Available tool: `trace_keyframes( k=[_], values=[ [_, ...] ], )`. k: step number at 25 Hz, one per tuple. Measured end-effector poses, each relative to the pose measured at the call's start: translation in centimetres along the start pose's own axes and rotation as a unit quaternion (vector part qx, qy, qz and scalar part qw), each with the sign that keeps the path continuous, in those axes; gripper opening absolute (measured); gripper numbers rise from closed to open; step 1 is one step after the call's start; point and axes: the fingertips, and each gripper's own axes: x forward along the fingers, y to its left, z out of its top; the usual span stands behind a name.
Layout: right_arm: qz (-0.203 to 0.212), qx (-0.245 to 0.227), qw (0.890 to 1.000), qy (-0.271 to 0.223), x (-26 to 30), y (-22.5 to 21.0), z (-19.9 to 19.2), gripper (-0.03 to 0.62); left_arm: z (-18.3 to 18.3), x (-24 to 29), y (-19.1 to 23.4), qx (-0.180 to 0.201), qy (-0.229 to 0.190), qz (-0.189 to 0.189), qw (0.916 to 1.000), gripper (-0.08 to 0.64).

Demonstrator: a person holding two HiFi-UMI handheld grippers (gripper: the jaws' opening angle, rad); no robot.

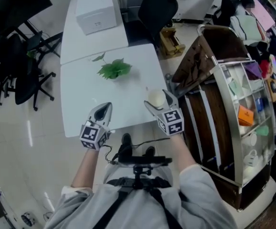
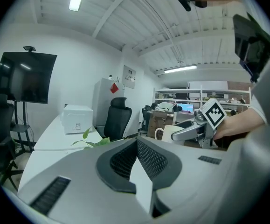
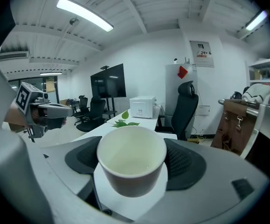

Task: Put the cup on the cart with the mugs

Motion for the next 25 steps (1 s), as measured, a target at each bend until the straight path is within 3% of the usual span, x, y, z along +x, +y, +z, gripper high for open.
trace_keyframes(
  k=[4,14,21,25],
  values=[
    [-0.005,0.001,1.0,-0.01,-2.3,0.1,0.0,0.422,0.8,-0.1,-1.9,0.009,0.003,-0.008,0.9999,0.003],
    [-0.05,0.016,0.998,-0.026,-11.1,-3.2,-1.6,0.422,2.0,1.9,-10.7,0.05,-0.001,-0.076,0.9959,0.003],
    [-0.084,0.045,0.995,-0.03,-18.0,-5.7,-3.1,0.422,3.4,3.7,-18.3,0.071,-0.008,-0.132,0.9886,0.003],
    [-0.112,0.057,0.991,-0.038,-22.4,-7.0,-4.0,0.422,4.1,4.9,-23.2,0.088,-0.021,-0.175,0.9803,0.003]
  ],
)
